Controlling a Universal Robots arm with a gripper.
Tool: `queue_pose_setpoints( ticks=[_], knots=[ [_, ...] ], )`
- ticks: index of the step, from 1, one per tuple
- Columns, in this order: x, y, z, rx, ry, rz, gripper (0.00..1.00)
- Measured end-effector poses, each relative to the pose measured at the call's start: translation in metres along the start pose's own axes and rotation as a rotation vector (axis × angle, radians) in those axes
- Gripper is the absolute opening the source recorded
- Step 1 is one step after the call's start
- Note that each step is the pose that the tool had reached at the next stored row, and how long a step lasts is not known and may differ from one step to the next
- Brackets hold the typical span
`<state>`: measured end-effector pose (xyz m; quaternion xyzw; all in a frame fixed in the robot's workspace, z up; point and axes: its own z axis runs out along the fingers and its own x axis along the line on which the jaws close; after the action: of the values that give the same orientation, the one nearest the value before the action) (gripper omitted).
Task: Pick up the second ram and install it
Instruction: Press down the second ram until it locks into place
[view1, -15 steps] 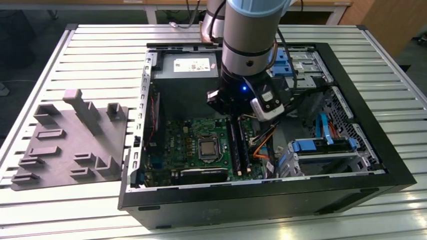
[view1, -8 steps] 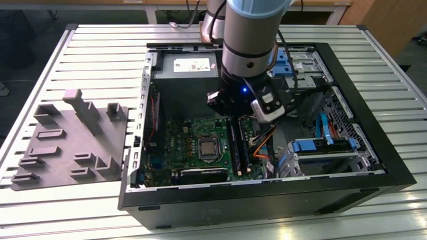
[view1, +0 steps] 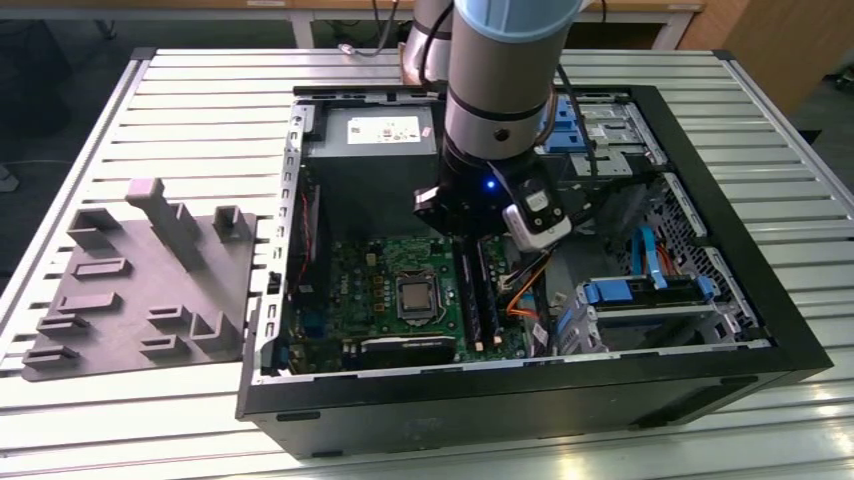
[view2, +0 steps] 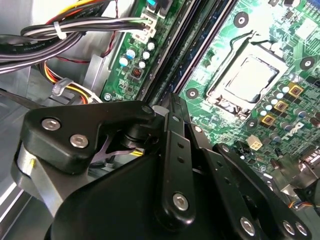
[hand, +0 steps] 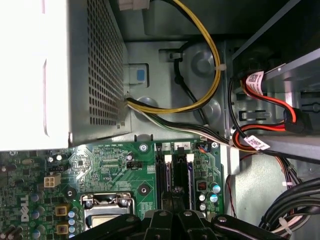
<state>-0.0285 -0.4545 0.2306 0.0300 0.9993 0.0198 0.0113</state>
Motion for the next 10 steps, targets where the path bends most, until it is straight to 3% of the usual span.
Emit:
queue_pose_setpoints(
  ticks=[10],
  knots=[
    [-0.0004,-0.0062,-0.0003,0.0001,0.0000,0.000,0.11]
  ],
)
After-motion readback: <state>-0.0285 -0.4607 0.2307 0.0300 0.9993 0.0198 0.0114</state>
